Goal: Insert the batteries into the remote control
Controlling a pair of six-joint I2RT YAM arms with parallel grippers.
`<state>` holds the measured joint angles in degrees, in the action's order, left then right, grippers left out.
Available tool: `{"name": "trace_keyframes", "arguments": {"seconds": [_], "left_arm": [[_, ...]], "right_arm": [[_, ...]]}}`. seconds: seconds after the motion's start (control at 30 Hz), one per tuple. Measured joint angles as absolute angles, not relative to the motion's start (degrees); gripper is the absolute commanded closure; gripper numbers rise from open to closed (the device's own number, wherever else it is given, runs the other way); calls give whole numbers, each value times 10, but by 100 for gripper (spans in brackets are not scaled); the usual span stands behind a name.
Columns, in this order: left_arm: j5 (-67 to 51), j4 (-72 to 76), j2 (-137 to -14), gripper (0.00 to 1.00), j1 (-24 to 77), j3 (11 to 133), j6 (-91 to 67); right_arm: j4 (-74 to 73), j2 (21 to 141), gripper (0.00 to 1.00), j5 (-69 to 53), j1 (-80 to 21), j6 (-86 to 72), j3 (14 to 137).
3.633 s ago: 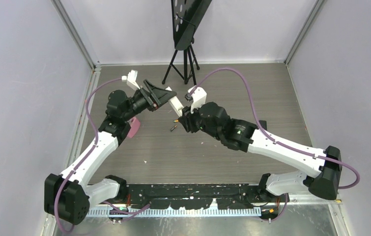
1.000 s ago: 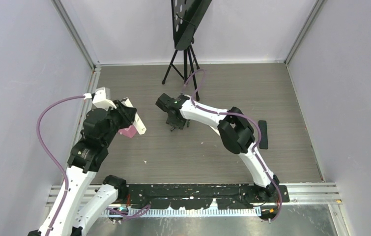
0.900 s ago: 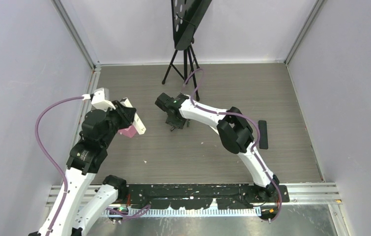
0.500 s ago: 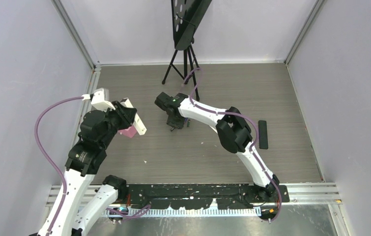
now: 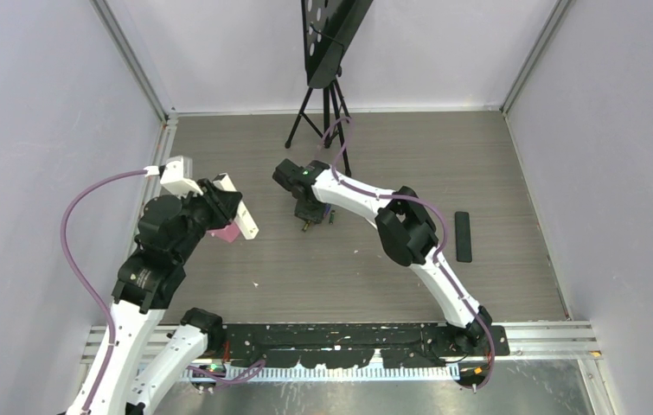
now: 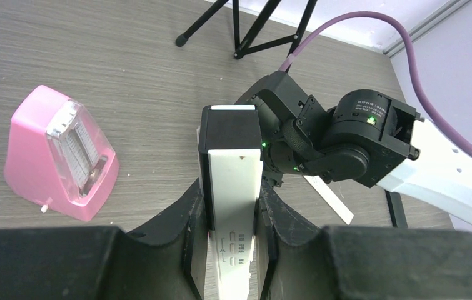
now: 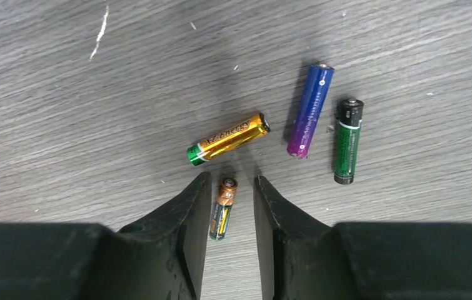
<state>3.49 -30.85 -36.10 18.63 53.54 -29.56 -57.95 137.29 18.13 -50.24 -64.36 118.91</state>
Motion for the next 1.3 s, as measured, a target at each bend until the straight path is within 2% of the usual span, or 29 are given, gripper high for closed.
{"name": "trace_keyframes", "arguments": {"seconds": [0.07,0.33,0.57,0.7,0.87,1.0,1.1,1.23,1.3], "left_arm": [[36,-309,-360,100,186,535,-295],[29,-308,-365,100,186,535,-295],[-39,-298,-383,100,186,533,-294],[-164,-253,-400,100,186,519,-283],[-357,-109,-422,100,186,455,-289],[-445,-16,-426,100,186,406,-305],[-481,33,-426,100,186,401,-311],[-493,79,-426,100,186,401,-312],[-491,87,-427,100,186,401,-313]], "right_arm": [[-583,1373,80,185,-502,-639,1186],[-568,1346,100,186,-507,-621,1138],[-543,1276,100,209,-521,-591,1021],[-524,1196,100,226,-530,-537,896],[-508,1080,100,243,-537,-483,747],[-500,1021,98,245,-538,-456,677],[-492,1017,92,245,-538,-441,662],[-486,1017,76,244,-538,-431,659],[-486,1017,72,243,-538,-430,659]]}}
